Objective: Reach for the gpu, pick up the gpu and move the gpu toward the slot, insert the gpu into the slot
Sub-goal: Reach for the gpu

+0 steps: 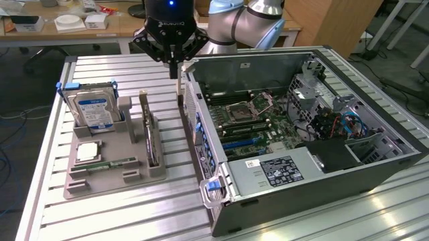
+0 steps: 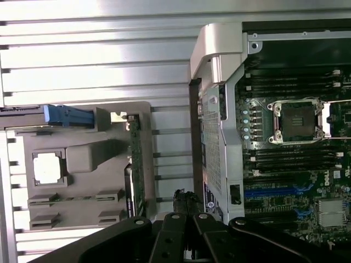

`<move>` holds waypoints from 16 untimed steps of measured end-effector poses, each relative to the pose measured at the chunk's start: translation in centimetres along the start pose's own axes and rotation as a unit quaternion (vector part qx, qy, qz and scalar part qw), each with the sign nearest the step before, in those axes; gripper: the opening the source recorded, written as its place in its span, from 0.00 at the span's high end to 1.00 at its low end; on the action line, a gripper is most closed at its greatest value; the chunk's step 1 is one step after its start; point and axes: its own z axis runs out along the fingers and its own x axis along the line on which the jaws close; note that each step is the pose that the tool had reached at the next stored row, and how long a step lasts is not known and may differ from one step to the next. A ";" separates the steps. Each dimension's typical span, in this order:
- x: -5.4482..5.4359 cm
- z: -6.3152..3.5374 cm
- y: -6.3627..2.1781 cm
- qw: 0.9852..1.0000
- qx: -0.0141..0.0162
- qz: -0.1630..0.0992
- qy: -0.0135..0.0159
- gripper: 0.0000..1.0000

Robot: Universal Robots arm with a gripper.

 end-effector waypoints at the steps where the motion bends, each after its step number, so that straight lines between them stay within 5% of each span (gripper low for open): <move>1: 0.1 0.00 -0.01 1.000 0.000 0.000 0.000 0.87; 16: 1.4 -0.01 -0.11 1.000 0.000 0.000 0.000 0.87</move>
